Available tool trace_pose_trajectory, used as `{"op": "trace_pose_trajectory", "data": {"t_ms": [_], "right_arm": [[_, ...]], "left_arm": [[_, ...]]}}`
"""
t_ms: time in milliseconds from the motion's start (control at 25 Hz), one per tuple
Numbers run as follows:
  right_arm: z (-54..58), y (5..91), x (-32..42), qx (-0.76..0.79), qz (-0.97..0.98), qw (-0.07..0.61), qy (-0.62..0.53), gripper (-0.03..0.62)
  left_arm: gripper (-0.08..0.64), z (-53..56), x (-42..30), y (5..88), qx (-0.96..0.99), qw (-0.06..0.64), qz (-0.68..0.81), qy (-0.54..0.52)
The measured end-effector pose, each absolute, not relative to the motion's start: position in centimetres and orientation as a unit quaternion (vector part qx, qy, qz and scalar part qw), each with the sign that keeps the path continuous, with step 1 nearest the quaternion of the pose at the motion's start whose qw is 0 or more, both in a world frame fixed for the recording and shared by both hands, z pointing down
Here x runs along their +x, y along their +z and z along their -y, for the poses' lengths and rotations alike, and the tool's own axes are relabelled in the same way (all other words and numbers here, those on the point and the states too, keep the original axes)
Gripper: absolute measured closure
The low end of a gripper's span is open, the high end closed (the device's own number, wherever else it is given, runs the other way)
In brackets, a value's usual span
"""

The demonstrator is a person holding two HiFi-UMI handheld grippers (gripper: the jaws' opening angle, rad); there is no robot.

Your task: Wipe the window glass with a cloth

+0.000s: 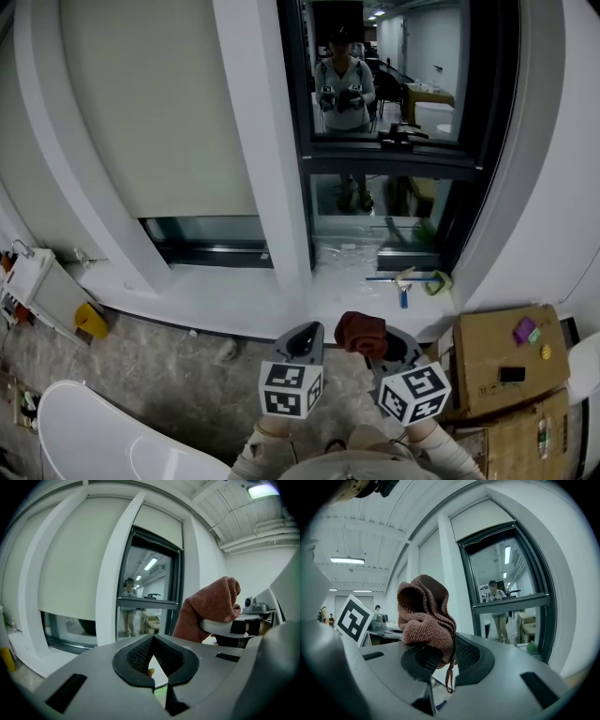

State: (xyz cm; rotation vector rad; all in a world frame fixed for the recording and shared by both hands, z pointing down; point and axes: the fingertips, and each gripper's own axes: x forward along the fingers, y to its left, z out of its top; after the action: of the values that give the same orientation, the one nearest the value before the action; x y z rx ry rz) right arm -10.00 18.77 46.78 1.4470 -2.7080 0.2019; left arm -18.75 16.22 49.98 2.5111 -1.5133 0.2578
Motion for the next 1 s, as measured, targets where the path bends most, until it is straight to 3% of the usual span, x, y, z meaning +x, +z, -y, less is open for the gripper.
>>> {"op": "trace_pose_trajectory", "data": {"t_ms": [440, 1000], "right_arm": [[-13.2, 48.2, -9.2, 0.482, 0.872, 0.028, 0.081, 0.549], [2.9, 46.1, -4.5, 0.481, 0.874, 0.023, 0.061, 0.549]], "left_arm": [[0.557, -10.1, -18.1, 50.0, 0.854, 0.095, 0.504, 0.084], [0.557, 5.2, -14.2, 47.9, 0.848, 0.088, 0.518, 0.066]]}}
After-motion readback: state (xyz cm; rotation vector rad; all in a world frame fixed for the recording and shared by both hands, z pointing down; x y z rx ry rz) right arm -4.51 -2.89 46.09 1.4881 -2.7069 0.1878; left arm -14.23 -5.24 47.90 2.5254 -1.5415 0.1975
